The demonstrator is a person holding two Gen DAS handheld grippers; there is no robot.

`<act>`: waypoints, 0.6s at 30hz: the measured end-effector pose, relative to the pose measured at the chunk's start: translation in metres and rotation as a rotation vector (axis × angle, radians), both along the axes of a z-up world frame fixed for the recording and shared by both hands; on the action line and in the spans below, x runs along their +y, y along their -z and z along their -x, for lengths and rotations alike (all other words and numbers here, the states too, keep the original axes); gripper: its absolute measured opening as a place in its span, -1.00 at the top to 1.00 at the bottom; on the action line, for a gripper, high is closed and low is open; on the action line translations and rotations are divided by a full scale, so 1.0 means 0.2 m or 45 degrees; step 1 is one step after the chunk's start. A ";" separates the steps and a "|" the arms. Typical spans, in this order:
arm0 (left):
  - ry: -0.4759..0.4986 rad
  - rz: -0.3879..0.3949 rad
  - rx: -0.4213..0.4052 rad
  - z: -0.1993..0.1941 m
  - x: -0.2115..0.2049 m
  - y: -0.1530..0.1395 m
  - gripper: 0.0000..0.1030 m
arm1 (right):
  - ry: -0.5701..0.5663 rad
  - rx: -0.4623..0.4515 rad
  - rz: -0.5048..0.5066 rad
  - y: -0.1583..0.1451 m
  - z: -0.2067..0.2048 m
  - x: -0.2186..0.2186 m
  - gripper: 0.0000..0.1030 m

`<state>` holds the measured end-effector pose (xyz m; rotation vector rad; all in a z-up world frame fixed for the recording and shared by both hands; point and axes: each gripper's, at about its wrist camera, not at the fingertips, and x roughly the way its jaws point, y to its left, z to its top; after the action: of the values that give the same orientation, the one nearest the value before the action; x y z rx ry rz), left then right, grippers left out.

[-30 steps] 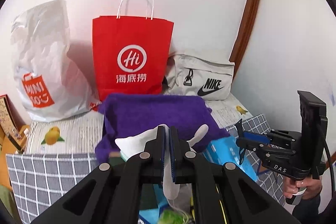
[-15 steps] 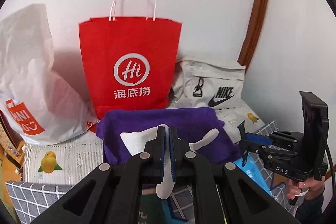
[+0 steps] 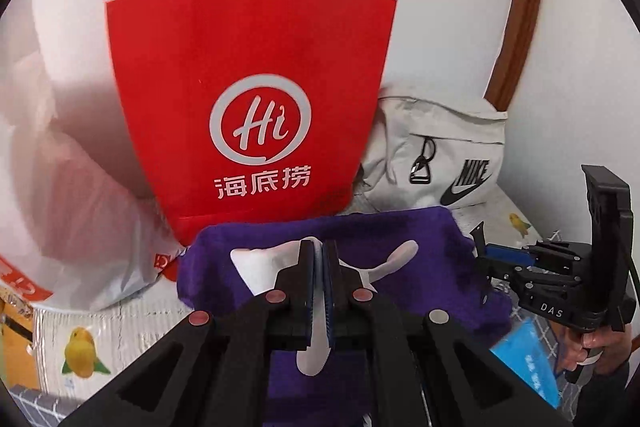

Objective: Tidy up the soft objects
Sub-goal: 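Lower the gloves with the left gripper while the right gripper lowers the strap onto the purple towel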

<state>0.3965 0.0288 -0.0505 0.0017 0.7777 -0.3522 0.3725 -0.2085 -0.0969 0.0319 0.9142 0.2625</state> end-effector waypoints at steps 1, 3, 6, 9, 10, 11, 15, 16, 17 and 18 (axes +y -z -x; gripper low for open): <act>0.004 -0.005 0.010 -0.02 0.00 0.02 0.90 | 0.005 0.014 0.008 0.02 -0.03 0.00 0.60; 0.003 -0.018 0.035 -0.07 -0.01 0.07 0.90 | 0.008 0.036 0.029 0.06 -0.07 0.00 0.60; 0.004 -0.029 0.083 -0.12 0.00 0.15 0.90 | 0.015 0.088 0.049 0.13 -0.12 -0.01 0.60; 0.011 -0.031 0.137 -0.16 0.00 0.21 0.90 | 0.024 0.137 0.062 0.20 -0.16 -0.02 0.60; 0.007 -0.042 0.149 -0.16 0.00 0.22 0.90 | 0.023 0.153 0.064 0.21 -0.17 -0.02 0.60; 0.000 -0.055 0.161 -0.16 -0.01 0.24 0.90 | 0.021 0.165 0.067 0.23 -0.18 -0.02 0.60; -0.005 -0.078 0.213 -0.17 0.00 0.29 0.90 | 0.018 0.189 0.098 0.27 -0.20 -0.01 0.60; -0.007 -0.086 0.221 -0.17 0.00 0.30 0.90 | 0.017 0.204 0.102 0.28 -0.21 0.00 0.60; -0.017 -0.095 0.232 -0.18 0.00 0.31 0.89 | 0.022 0.212 0.101 0.29 -0.22 0.00 0.60; -0.023 -0.101 0.240 -0.18 -0.01 0.32 0.90 | 0.019 0.223 0.101 0.30 -0.22 0.00 0.60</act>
<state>0.4328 0.0270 -0.1144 0.0363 0.9770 -0.3074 0.4171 -0.2079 -0.1569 -0.0118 1.0979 0.2115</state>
